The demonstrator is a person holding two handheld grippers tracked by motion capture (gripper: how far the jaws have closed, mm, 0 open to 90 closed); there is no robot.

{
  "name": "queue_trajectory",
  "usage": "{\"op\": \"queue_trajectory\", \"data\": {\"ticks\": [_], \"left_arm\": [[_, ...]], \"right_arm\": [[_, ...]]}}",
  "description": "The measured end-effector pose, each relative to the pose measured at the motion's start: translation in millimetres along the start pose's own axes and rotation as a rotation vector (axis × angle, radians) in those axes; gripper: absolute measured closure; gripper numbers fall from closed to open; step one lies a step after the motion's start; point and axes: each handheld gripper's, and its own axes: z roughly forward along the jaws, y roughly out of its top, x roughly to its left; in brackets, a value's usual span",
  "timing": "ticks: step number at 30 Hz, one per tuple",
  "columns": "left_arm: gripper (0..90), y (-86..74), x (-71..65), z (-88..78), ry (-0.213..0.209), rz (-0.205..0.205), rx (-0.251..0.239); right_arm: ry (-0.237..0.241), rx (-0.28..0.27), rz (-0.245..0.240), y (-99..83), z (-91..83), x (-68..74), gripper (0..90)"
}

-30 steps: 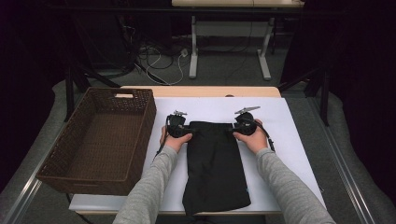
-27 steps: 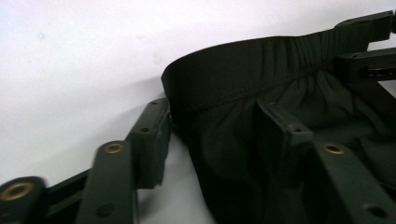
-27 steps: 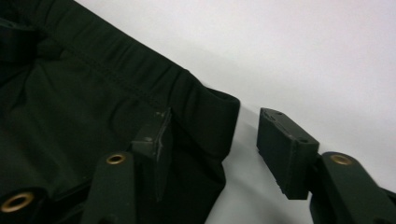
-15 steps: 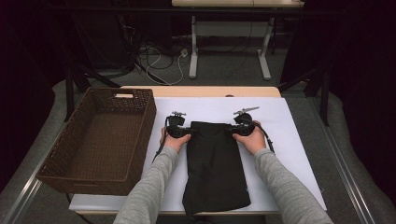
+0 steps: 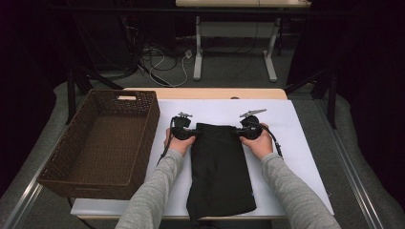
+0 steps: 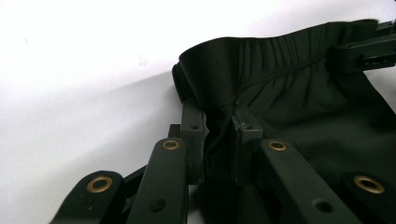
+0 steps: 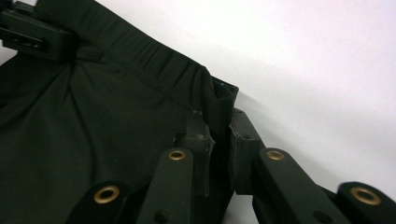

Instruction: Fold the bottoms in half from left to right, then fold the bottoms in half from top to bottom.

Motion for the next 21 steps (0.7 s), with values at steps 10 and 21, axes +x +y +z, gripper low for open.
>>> {"op": "queue_trajectory", "data": {"ticks": [10, 21], "left_arm": [[78.5, 11.1, -6.0, -10.1, 0.000, 0.036, -0.066], [78.5, 27.0, -12.2, -21.2, 0.002, 0.074, -0.120]], "right_arm": [[-0.014, -0.066, -0.023, 8.0, -18.4, 3.4, 80.9], [-0.052, -0.131, -0.050, 20.3, -34.4, 6.1, 80.9]]}}
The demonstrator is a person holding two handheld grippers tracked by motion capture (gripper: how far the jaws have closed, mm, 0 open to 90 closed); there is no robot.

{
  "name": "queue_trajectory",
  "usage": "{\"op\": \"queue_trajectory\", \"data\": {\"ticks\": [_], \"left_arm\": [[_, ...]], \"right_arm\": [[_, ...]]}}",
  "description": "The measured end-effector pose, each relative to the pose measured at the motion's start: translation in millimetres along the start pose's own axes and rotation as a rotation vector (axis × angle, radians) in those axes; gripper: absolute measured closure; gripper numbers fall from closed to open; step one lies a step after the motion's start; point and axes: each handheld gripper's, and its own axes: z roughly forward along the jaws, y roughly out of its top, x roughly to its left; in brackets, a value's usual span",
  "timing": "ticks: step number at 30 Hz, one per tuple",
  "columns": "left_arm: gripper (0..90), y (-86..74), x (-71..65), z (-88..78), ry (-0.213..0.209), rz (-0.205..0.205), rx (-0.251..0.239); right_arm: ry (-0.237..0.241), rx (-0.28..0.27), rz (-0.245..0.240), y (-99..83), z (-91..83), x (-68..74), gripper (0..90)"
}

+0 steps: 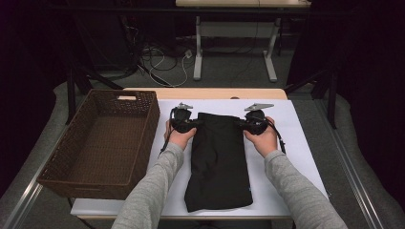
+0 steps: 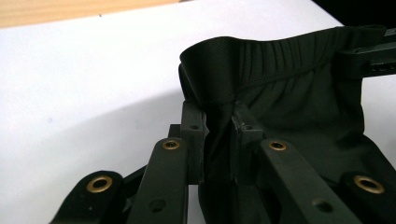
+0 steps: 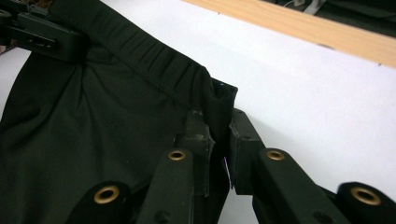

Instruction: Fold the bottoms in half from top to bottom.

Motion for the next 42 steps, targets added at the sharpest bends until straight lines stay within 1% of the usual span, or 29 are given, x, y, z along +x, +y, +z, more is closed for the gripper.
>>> {"op": "queue_trajectory", "data": {"ticks": [2, 4, 5, 6, 7, 9, 10, 11, 12, 14, 15, 19, 20, 21, 24, 28, 30, 31, 32, 34, 36, 37, 39, 40, 41, 42], "left_arm": [[78.5, 2.6, 0.0, -2.0, 0.000, 0.002, -0.005], [78.5, 5.5, -0.4, -4.5, -0.001, 0.002, -0.013], [78.5, 6.9, -0.7, -5.5, 0.000, 0.002, -0.021], [78.5, 8.1, -1.0, -7.2, 0.000, 0.009, -0.020], [78.5, 9.1, -1.4, -8.4, 0.001, 0.017, -0.029], [78.5, 9.9, -3.2, -11.3, -0.002, 0.015, -0.042], [78.5, 10.2, -3.8, -12.7, -0.003, 0.023, -0.039], [78.5, 10.2, -4.2, -13.7, -0.001, 0.038, -0.043], [78.5, 10.0, -4.8, -14.7, -0.001, 0.043, -0.048], [78.5, 9.2, -6.2, -16.8, -0.008, 0.042, -0.051], [78.5, 8.5, -6.7, -17.4, -0.009, 0.042, -0.059], [78.5, 3.8, -9.0, -20.1, -0.023, 0.042, -0.064], [78.5, 2.4, -9.0, -20.9, -0.024, 0.047, -0.074], [78.5, 0.8, -9.7, -22.0, -0.025, 0.046, -0.076], [78.5, -3.1, -11.7, -26.3, -0.032, 0.048, -0.087], [78.4, -7.4, -14.9, -34.5, -0.051, 0.048, -0.096], [78.5, -10.1, -17.6, -37.8, -0.056, 0.048, -0.112], [78.5, -11.0, -18.6, -40.2, -0.058, 0.055, -0.109], [78.5, -12.5, -19.8, -41.9, -0.059, 0.057, -0.120], [78.5, -15.1, -22.1, -46.0, -0.067, 0.061, -0.121], [78.4, -18.3, -25.0, -48.9, -0.070, 0.065, -0.132], [78.4, -19.6, -25.9, -50.9, -0.070, 0.077, -0.129], [78.4, -23.3, -28.9, -53.5, -0.077, 0.071, -0.137], [78.4, -25.0, -30.0, -54.7, -0.082, 0.072, -0.141], [78.4, -26.7, -30.4, -56.3, -0.085, 0.080, -0.139], [78.4, -28.6, -31.5, -57.6, -0.086, 0.078, -0.140]], "right_arm": [[-0.005, -0.013, -0.014, 2.5, -1.3, 0.5, 80.9], [-0.013, -0.022, -0.012, 4.7, -2.9, 1.7, 80.9], [-0.009, -0.027, -0.007, 5.4, -3.8, 2.1, 80.9], [-0.008, -0.032, -0.011, 6.4, -4.8, 2.0, 80.9], [-0.010, -0.038, -0.013, 7.4, -6.0, 2.3, 80.9], [-0.012, -0.052, -0.013, 9.2, -8.9, 3.3, 80.8], [-0.015, -0.057, -0.017, 9.8, -10.4, 3.9, 80.9], [-0.013, -0.063, -0.023, 10.0, -11.4, 4.5, 80.8], [-0.012, -0.065, -0.027, 10.1, -12.7, 5.3, 80.8], [-0.016, -0.069, -0.037, 9.5, -15.1, 7.2, 80.8], [-0.016, -0.072, -0.042, 9.3, -16.8, 7.7, 80.8], [-0.014, -0.083, -0.058, 7.0, -21.9, 10.4, 80.8], [-0.015, -0.086, -0.066, 6.0, -22.7, 10.9, 80.8], [-0.012, -0.086, -0.062, 5.2, -23.8, 12.0, 80.8], [-0.005, -0.095, -0.076, 2.4, -27.5, 14.6, 80.8], [0.013, -0.116, -0.080, -0.7, -35.9, 19.3, 80.8], [0.022, -0.122, -0.088, -2.2, -40.7, 21.8, 80.8], [0.024, -0.126, -0.086, -3.5, -43.9, 24.1, 80.8], [0.027, -0.132, -0.090, -4.7, -46.2, 25.3, 80.8], [0.032, -0.145, -0.089, -7.1, -50.5, 28.3, 80.8], [0.035, -0.158, -0.104, -9.6, -53.7, 30.4, 80.8], [0.037, -0.156, -0.104, -11.2, -55.9, 31.8, 80.8], [0.045, -0.165, -0.101, -14.6, -58.6, 33.6, 80.8], [0.047, -0.164, -0.108, -16.2, -60.3, 34.1, 80.8], [0.048, -0.171, -0.104, -18.2, -61.2, 35.4, 80.8], [0.051, -0.169, -0.105, -20.0, -63.0, 36.2, 80.8]]}}
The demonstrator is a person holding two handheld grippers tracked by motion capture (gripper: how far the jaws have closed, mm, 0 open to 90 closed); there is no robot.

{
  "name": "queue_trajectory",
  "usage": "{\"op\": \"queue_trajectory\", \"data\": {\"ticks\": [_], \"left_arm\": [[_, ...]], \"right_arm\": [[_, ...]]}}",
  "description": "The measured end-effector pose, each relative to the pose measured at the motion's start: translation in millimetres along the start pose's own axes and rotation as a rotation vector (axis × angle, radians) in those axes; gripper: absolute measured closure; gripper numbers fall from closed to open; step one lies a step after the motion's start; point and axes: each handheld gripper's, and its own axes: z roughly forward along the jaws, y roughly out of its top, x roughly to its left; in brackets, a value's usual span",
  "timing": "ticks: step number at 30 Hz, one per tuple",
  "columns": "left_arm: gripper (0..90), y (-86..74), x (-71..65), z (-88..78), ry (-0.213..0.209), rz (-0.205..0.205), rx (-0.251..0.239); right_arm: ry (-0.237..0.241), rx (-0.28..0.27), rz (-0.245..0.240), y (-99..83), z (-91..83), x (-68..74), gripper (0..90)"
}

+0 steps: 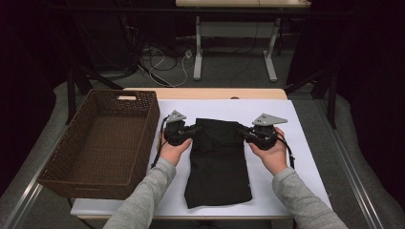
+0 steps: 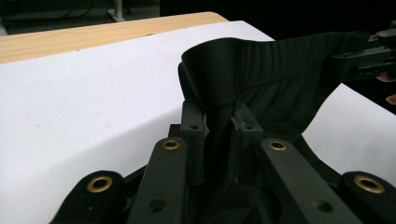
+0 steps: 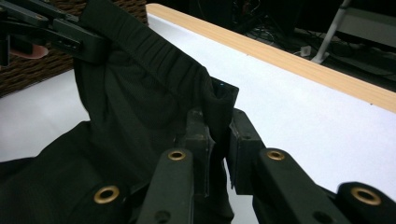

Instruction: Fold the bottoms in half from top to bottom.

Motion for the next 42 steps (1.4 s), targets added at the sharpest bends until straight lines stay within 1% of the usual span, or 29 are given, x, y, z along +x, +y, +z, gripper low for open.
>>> {"op": "queue_trajectory", "data": {"ticks": [1, 2, 3, 4, 5, 7, 9, 10, 13, 14, 16, 17, 19, 20, 21, 22, 25, 26, 27, 28, 30, 31, 33, 34, 36, 37, 38, 42], "left_arm": [[78.4, -1.5, -1.3, -1.6, -0.005, -0.001, -0.002], [78.4, -3.0, -2.7, -2.9, -0.006, -0.003, -0.003], [78.4, -4.3, -3.8, -4.1, -0.004, 0.005, -0.004], [78.4, -5.2, -4.8, -5.6, -0.006, 0.008, -0.004], [78.4, -6.6, -6.0, -7.2, -0.011, 0.009, 0.000], [78.4, -9.9, -8.4, -8.8, -0.014, 0.013, -0.004], [78.4, -13.2, -10.8, -10.0, -0.017, 0.010, -0.003], [78.4, -14.5, -11.3, -10.6, -0.018, 0.018, 0.002], [78.4, -19.1, -14.3, -12.8, -0.022, 0.024, 0.004], [78.4, -20.9, -15.1, -13.9, -0.021, 0.034, 0.004], [78.4, -25.2, -18.1, -15.4, -0.021, 0.033, 0.007], [78.4, -27.1, -19.2, -16.3, -0.021, 0.035, 0.004], [78.4, -31.0, -21.7, -18.0, -0.025, 0.024, -0.004], [78.4, -32.7, -23.1, -18.8, -0.025, 0.026, -0.004], [78.4, -34.1, -24.5, -19.4, -0.023, 0.034, -0.008], [78.4, -35.1, -25.9, -20.7, -0.022, 0.043, 0.000], [78.4, -38.2, -30.7, -23.9, -0.023, 0.075, -0.001], [78.4, -39.6, -32.1, -25.3, -0.023, 0.084, -0.002], [78.4, -41.3, -33.7, -26.7, -0.023, 0.091, -0.001], [78.4, -43.0, -35.2, -27.6, -0.022, 0.097, 0.000], [78.4, -46.6, -38.1, -29.1, -0.026, 0.091, -0.002], [78.4, -47.9, -38.5, -30.5, -0.026, 0.097, 0.005], [78.4, -51.1, -40.4, -31.9, -0.030, 0.092, 0.000], [78.4, -52.6, -41.2, -32.9, -0.031, 0.094, 0.002], [78.4, -56.3, -43.3, -34.4, -0.032, 0.101, 0.003], [78.4, -58.4, -44.1, -35.0, -0.034, 0.098, 0.005], [78.4, -60.8, -44.6, -35.3, -0.036, 0.095, 0.004], [78.3, -71.5, -44.2, -34.8, -0.045, 0.080, 0.022]], "right_arm": [[0.003, -0.008, 0.002, -1.5, -1.4, 1.6, 80.8], [0.006, -0.009, -0.005, -2.8, -3.0, 2.6, 80.7], [0.007, -0.009, -0.001, -4.3, -4.7, 4.6, 80.8], [0.009, -0.021, -0.011, -5.8, -5.7, 5.6, 80.8], [0.013, -0.016, -0.008, -7.1, -7.8, 7.3, 80.7], [0.016, -0.025, -0.007, -10.1, -10.8, 10.4, 80.8], [0.018, -0.025, -0.022, -13.1, -13.5, 12.9, 80.8], [0.019, -0.028, -0.024, -14.9, -14.6, 14.1, 80.8], [0.024, -0.027, -0.022, -20.0, -17.6, 17.3, 80.8], [0.024, -0.029, -0.022, -21.7, -18.4, 18.3, 80.7], [0.026, -0.035, -0.029, -25.3, -20.3, 20.4, 80.8], [0.026, -0.028, -0.026, -26.8, -21.6, 21.9, 80.7], [0.028, -0.039, -0.033, -29.9, -23.1, 24.4, 80.7], [0.034, -0.035, -0.037, -31.3, -24.7, 25.4, 80.7], [0.034, -0.041, -0.042, -32.8, -25.6, 26.3, 80.8], [0.037, -0.038, -0.046, -34.3, -27.1, 26.8, 80.7], [0.043, -0.034, -0.040, -38.8, -31.4, 29.8, 80.7], [0.046, -0.045, -0.039, -40.5, -32.5, 30.5, 80.7], [0.052, -0.041, -0.032, -41.8, -34.4, 31.7, 80.7], [0.053, -0.044, -0.036, -43.2, -35.6, 32.9, 80.7], [0.059, -0.043, -0.034, -45.9, -37.8, 36.0, 80.8], [0.060, -0.040, -0.042, -47.2, -39.0, 37.0, 80.7], [0.067, -0.040, -0.043, -49.6, -40.7, 39.2, 80.7], [0.070, -0.040, -0.038, -50.7, -41.7, 40.6, 80.7], [0.073, -0.037, -0.046, -52.5, -43.1, 42.1, 80.7], [0.075, -0.038, -0.040, -53.6, -43.6, 43.0, 80.7], [0.077, -0.030, -0.048, -54.8, -44.3, 43.1, 80.7], [0.086, -0.019, -0.042, -62.2, -43.5, 46.6, 80.7]]}}
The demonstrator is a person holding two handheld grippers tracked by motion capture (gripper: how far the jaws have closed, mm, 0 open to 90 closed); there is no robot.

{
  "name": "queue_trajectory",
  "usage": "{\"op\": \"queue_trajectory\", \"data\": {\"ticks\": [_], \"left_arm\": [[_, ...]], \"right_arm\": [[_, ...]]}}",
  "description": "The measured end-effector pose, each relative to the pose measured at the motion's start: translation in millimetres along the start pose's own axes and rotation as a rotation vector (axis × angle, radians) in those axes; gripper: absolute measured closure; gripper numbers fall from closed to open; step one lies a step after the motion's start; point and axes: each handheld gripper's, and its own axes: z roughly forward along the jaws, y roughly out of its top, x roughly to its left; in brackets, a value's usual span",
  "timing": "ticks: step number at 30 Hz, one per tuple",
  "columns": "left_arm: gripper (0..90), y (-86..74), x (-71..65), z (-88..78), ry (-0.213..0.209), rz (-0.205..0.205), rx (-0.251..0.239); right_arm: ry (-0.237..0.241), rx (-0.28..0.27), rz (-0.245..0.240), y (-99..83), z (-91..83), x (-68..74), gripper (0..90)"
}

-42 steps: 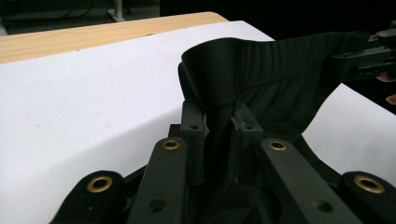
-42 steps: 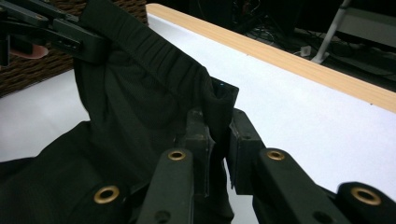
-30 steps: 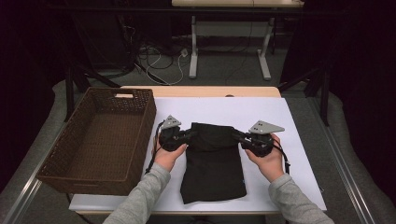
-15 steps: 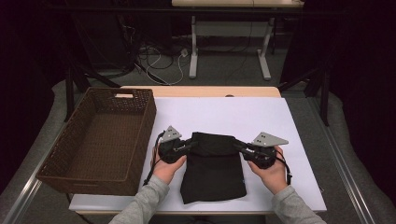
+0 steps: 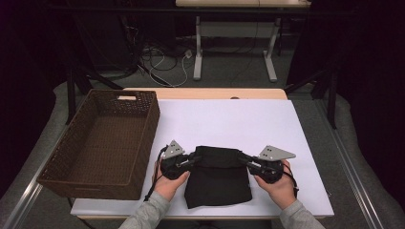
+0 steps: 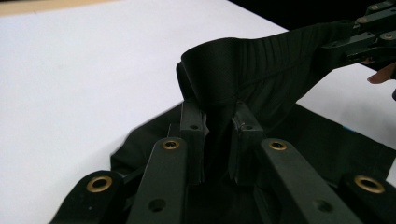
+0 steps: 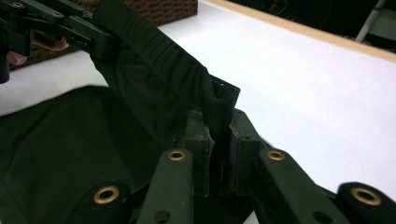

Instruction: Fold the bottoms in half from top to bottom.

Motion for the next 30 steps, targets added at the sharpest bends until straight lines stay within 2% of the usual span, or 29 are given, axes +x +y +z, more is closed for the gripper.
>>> {"op": "queue_trajectory", "data": {"ticks": [9, 13, 15, 17, 22, 25, 26, 30], "left_arm": [[78.3, -18.5, -0.3, 4.5, -0.017, -0.053, 0.024], [78.3, -24.7, -0.8, 4.9, -0.019, -0.067, 0.015], [78.2, -26.7, -2.5, 3.9, -0.021, -0.061, 0.018], [78.1, -26.9, -3.4, 2.1, -0.018, -0.034, 0.025], [78.2, -21.4, -9.3, -4.1, -0.014, 0.013, 0.004], [78.2, -19.2, -13.2, -7.6, -0.018, 0.021, -0.004], [78.2, -18.7, -14.0, -8.8, -0.013, 0.037, -0.004], [78.1, -18.6, -19.4, -12.4, -0.018, 0.042, -0.006]], "right_arm": [[0.016, 0.045, 0.017, -14.6, 4.9, 4.3, 80.7], [0.018, 0.054, 0.028, -17.7, 5.7, 6.0, 80.7], [0.022, 0.061, 0.017, -18.7, 5.3, 6.6, 80.6], [0.024, 0.063, 0.022, -21.3, 4.9, 7.5, 80.6], [0.022, 0.034, 0.014, -21.6, -0.3, 9.6, 80.6], [0.027, 0.024, 0.015, -20.7, -4.6, 11.3, 80.6], [0.027, 0.015, 0.014, -21.0, -5.5, 11.8, 80.6], [0.029, 0.009, 0.006, -21.3, -9.6, 14.4, 80.5]]}}
